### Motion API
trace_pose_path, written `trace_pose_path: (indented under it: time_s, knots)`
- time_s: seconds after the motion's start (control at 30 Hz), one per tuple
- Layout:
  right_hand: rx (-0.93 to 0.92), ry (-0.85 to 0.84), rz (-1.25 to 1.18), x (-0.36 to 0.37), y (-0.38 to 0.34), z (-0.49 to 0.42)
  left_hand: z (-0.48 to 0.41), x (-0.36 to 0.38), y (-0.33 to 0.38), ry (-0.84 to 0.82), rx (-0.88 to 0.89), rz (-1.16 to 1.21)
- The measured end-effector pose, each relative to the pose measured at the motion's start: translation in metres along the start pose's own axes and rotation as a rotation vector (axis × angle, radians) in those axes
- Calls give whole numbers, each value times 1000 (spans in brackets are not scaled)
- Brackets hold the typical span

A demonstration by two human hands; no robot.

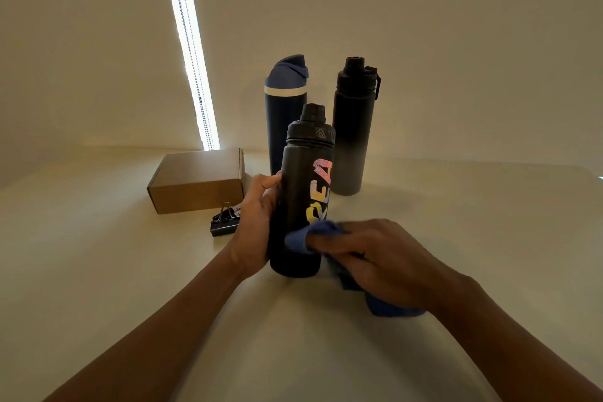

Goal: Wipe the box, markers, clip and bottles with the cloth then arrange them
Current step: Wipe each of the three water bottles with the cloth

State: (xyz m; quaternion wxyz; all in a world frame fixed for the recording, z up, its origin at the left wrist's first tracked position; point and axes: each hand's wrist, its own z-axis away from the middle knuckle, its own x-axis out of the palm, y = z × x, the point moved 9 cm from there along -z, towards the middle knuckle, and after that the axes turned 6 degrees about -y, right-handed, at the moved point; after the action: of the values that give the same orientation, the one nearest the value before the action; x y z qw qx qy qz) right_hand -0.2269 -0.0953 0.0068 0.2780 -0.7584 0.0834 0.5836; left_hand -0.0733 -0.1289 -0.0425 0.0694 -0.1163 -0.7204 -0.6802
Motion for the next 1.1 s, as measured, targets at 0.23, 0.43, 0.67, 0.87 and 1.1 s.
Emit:
trace_pose_path:
  time_s: [0.23, 0.43, 0.67, 0.87, 1.1]
  knots:
    - [43, -123, -34, 20, 5, -1, -2, -6, 0, 36, 25, 9]
    - [4, -87, 121, 8, -3, 0, -2, -2, 5, 14, 63, -22]
    - [69, -119, -25, 19, 5, -1, -1, -6, 4, 54, 36, 9]
    - [-27, -132, 127, 9, -10, 1, -1, -2, 6, 26, 43, 0]
    - [24, 343, 144, -52, -2, 6, 4, 6, 10, 6, 63, -46]
